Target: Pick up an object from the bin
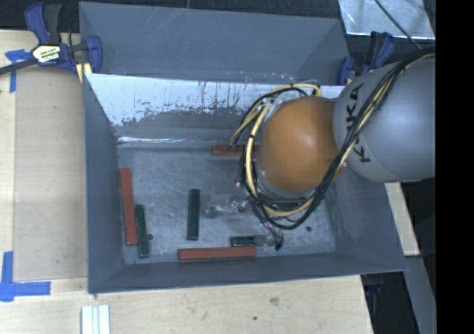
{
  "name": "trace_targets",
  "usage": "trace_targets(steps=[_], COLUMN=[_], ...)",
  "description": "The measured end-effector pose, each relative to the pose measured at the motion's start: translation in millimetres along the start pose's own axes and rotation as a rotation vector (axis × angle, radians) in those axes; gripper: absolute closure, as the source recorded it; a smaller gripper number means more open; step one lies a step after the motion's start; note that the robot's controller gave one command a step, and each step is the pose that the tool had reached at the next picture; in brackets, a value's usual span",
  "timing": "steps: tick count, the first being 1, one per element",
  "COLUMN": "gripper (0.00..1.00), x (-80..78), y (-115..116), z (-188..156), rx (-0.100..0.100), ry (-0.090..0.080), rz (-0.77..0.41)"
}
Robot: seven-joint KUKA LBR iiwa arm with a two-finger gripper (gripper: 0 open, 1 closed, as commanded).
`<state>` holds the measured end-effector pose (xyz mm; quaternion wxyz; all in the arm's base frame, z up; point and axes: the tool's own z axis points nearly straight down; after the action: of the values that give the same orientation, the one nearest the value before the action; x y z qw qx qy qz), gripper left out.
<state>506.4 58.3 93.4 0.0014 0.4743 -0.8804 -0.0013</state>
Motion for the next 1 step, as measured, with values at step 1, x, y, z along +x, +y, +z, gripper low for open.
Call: trace_targets(steps=[1], gripper=[0.0], x=[2.2], y=[-47.7], z=[-61.5], rx=[0.012], ry=[-0.007], rz=[-0.055])
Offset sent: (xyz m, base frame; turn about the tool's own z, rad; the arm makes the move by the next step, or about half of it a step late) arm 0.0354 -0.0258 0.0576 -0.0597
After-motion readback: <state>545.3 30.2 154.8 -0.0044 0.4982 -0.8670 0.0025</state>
